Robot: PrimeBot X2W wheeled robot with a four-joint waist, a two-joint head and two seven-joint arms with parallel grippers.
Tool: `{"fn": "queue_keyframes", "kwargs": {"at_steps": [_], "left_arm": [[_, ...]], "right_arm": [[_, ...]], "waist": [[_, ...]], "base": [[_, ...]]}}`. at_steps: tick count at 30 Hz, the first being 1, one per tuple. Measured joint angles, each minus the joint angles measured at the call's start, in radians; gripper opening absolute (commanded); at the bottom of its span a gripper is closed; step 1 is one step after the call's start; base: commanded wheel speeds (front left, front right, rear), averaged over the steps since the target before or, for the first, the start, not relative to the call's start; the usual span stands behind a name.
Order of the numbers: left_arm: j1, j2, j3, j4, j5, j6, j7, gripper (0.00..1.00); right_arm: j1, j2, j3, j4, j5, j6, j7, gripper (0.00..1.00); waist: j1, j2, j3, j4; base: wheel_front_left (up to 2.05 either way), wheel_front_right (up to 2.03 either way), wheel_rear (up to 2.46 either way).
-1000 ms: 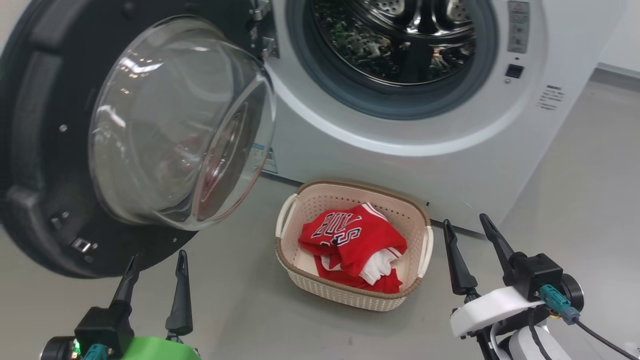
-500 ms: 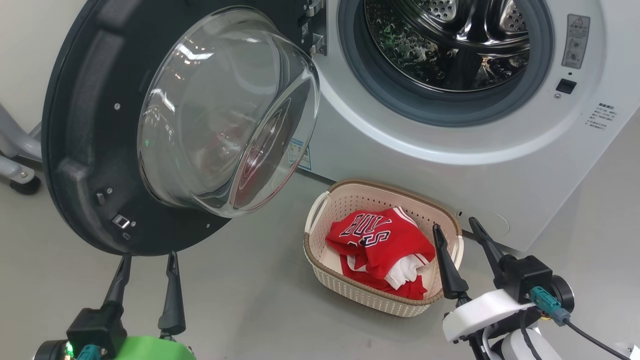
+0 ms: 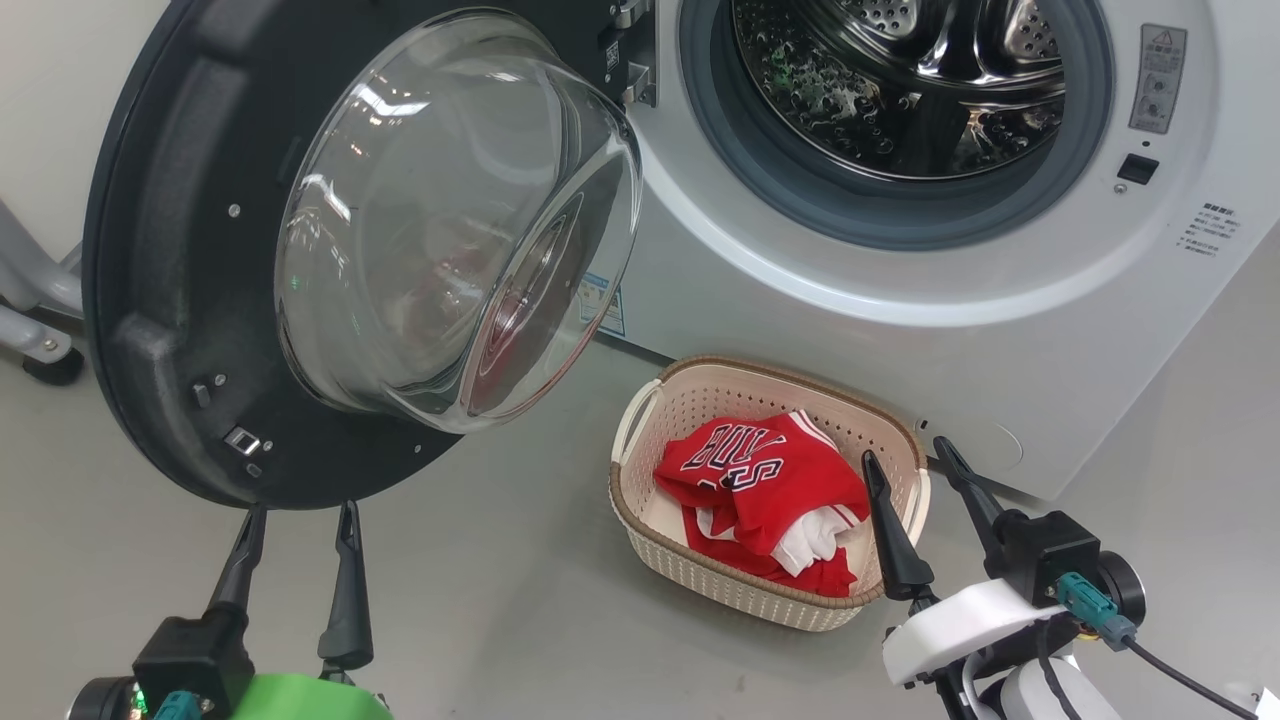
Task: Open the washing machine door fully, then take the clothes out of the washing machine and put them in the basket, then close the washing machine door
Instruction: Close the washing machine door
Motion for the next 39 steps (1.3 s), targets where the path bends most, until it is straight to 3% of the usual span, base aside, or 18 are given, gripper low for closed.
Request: {"fn": "queue_keyframes", "kwargs": {"at_steps": [2, 3, 4, 6, 7, 8, 17, 20, 27, 33, 39], "left_arm": [[0.000, 0.000, 0.000, 0.000, -0.002, 0.000, 0.000, 1.00], [0.000, 0.000, 0.000, 0.000, -0.002, 0.000, 0.000, 0.90], [0.000, 0.000, 0.000, 0.000, -0.002, 0.000, 0.000, 0.51], [0.000, 0.000, -0.001, 0.000, -0.005, 0.000, 0.000, 0.25], [0.000, 0.000, -0.001, 0.000, -0.007, 0.000, 0.000, 0.04], [0.000, 0.000, -0.004, 0.000, -0.009, 0.000, 0.000, 0.00], [0.000, -0.003, -0.017, -0.017, -0.125, -0.021, -0.011, 0.00], [0.000, -0.004, -0.016, -0.037, -0.241, -0.044, -0.016, 0.00], [-0.001, -0.005, -0.022, -0.090, -0.660, -0.072, -0.040, 0.00], [-0.001, -0.007, -0.019, -0.176, -1.019, -0.084, -0.134, 0.00], [-0.037, -0.009, 0.129, -0.215, -1.304, -0.135, -0.157, 0.00]], "right_arm": [[0.000, 0.000, 0.000, 0.000, -0.001, 0.000, 0.000, 1.00], [0.000, 0.000, 0.000, 0.000, -0.001, 0.000, 0.000, 1.00], [0.000, 0.000, 0.000, 0.000, -0.001, 0.000, 0.000, 1.00], [0.000, 0.000, 0.000, 0.000, -0.001, 0.000, 0.000, 1.00], [0.000, 0.000, 0.001, 0.000, -0.001, 0.000, 0.000, 1.00], [0.000, 0.000, 0.001, 0.000, -0.001, 0.000, 0.000, 1.00], [0.000, 0.000, 0.000, 0.000, -0.001, 0.000, 0.000, 1.00], [0.000, -0.001, 0.000, 0.000, -0.001, 0.000, 0.000, 1.00], [-0.001, -0.003, -0.001, -0.003, -0.006, -0.002, 0.009, 1.00], [-0.002, -0.006, -0.001, -0.006, -0.007, -0.002, 0.009, 1.00], [-0.002, -0.006, -0.006, -0.010, -0.007, -0.003, 0.009, 1.00]], "waist": [[0.0000, 0.0000, 0.000, 0.000], [0.0000, 0.0000, 0.000, 0.000], [0.0000, 0.0000, 0.000, 0.000], [0.0000, 0.0000, 0.001, 0.000], [0.0000, 0.0000, 0.001, 0.000], [0.0000, 0.0000, 0.001, 0.000], [0.0000, 0.0000, 0.004, 0.001], [0.0000, 0.0000, 0.005, 0.001], [0.0000, 0.0000, 0.013, 0.005], [0.0000, 0.0000, 0.020, 0.010], [0.0000, 0.0000, 0.024, 0.014]], "base": [[0.00, 0.00, 0.00], [0.00, 0.00, 0.00], [0.00, 0.00, 0.00], [0.00, 0.00, 0.00], [0.00, 0.00, 0.00], [0.00, 0.00, 0.00], [0.00, 0.00, 0.00], [0.00, 0.00, 0.00], [0.00, 0.00, 0.00], [0.00, 0.00, 0.00], [0.00, 0.00, 0.00]]}}
